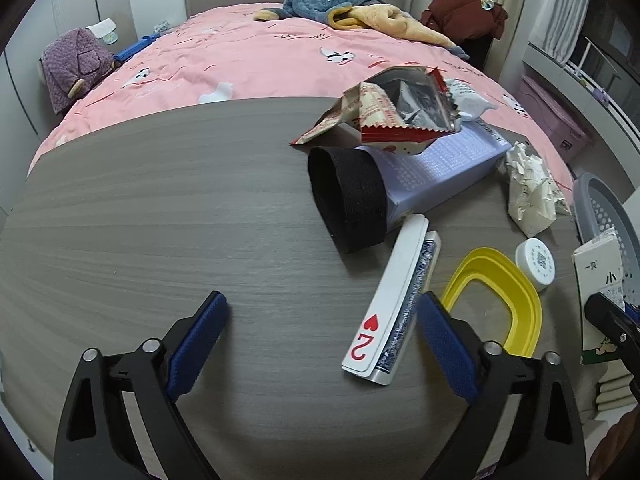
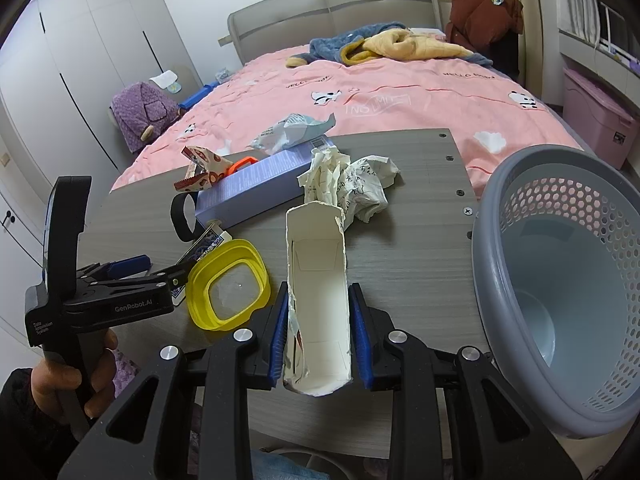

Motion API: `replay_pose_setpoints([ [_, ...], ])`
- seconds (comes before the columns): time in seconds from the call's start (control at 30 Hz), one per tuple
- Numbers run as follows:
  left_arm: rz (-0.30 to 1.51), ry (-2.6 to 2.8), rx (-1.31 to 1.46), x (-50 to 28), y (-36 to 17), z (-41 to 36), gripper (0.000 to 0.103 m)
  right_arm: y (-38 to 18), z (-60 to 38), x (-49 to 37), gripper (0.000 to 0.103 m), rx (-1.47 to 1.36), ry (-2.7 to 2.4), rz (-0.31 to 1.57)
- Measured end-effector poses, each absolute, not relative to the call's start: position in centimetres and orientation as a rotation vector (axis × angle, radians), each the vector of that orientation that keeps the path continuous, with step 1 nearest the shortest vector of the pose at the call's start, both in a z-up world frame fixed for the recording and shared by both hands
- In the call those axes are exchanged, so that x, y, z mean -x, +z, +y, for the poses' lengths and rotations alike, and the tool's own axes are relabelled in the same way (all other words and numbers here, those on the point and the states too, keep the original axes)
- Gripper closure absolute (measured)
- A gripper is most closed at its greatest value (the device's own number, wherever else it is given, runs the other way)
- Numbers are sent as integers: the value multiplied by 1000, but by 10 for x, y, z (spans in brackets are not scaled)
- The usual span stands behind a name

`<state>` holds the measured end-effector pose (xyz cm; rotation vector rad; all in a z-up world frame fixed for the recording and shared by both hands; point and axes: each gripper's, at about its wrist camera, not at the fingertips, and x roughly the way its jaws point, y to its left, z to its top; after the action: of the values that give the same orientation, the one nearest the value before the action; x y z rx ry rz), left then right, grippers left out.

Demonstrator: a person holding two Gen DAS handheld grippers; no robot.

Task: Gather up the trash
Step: 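Lift the carton with the right gripper while the left gripper approaches the playing card, then grasp the playing card with the left gripper and lift it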

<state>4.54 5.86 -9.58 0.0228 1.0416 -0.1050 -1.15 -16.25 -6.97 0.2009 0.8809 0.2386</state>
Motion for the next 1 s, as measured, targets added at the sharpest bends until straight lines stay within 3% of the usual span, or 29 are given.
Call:
replay_pose_setpoints([
  [0.07, 1028, -124, -52, -44, -93, 55, 45, -69, -163, 12, 75, -201, 237, 882],
  [0.13, 1025, -128, -85, -42, -92, 51, 59, -68, -163, 12, 75, -200, 236, 883],
  [0.27, 1023, -155, -65, -39, -90, 51, 73, -68, -163, 12, 75, -201, 237, 884],
  [0.57, 1004, -193, -26, -36, -81, 53, 88, -67, -163, 14, 75, -200, 235, 876],
  [1.0, 976, -223, -11, -16, -63, 53, 89, -61, -166, 18, 75, -209, 233, 862],
])
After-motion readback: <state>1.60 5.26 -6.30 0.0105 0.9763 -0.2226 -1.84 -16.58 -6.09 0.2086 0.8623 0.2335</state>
